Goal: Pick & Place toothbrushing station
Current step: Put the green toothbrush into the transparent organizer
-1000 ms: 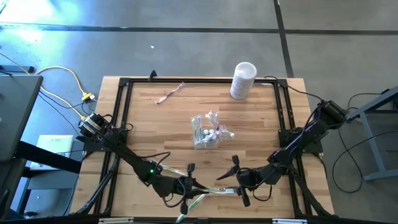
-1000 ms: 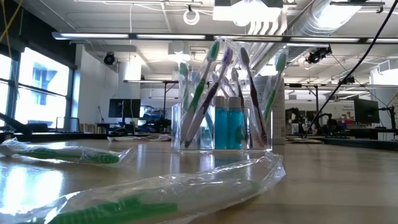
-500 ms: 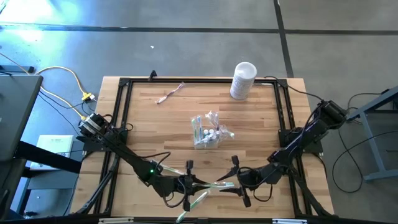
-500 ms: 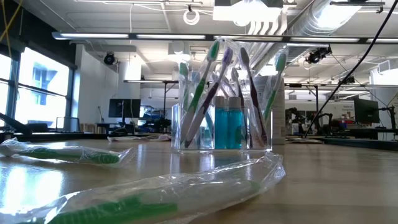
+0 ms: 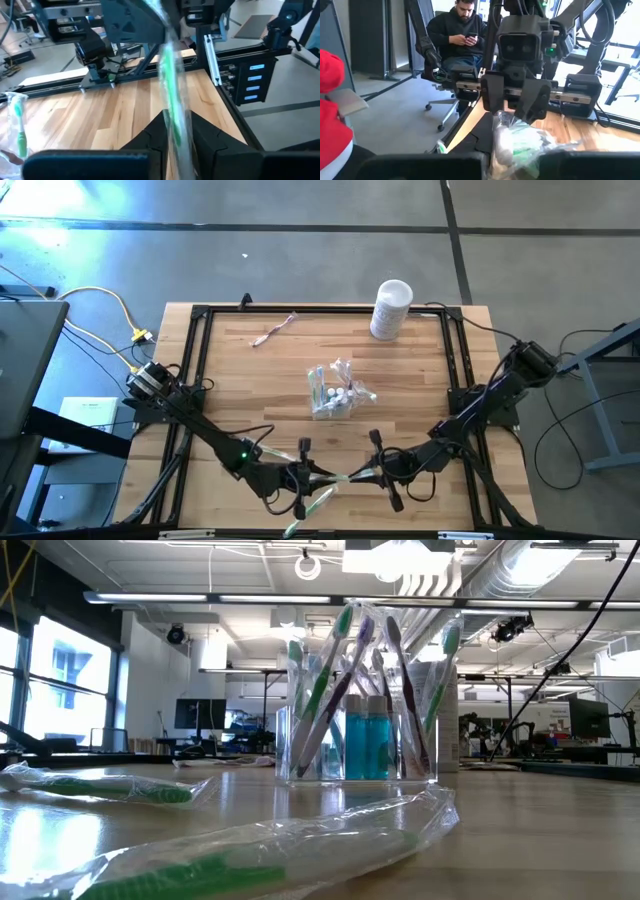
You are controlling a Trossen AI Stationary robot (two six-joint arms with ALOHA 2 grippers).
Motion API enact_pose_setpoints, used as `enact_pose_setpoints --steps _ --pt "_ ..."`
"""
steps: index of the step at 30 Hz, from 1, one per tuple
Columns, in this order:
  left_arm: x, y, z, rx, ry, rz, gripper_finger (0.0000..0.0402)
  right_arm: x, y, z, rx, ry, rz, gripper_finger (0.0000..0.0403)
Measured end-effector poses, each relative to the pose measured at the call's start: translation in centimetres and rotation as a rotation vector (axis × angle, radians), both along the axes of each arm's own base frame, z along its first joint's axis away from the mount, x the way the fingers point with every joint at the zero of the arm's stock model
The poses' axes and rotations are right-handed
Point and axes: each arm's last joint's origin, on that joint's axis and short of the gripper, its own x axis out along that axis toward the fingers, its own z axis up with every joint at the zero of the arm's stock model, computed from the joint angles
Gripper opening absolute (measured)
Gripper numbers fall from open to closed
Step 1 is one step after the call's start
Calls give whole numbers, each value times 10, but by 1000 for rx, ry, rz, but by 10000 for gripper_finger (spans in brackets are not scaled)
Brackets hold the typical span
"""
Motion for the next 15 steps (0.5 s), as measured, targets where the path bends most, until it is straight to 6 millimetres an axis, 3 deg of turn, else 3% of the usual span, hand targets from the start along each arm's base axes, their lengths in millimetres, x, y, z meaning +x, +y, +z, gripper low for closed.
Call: enact_pose_setpoints --steps 11,15 --pt "0 0 -1 36 6 -16 64 0 0 0 -12 1 3 10" --pt "0 -1 -1 26 9 -44 88 0 0 -1 7 17 2 10"
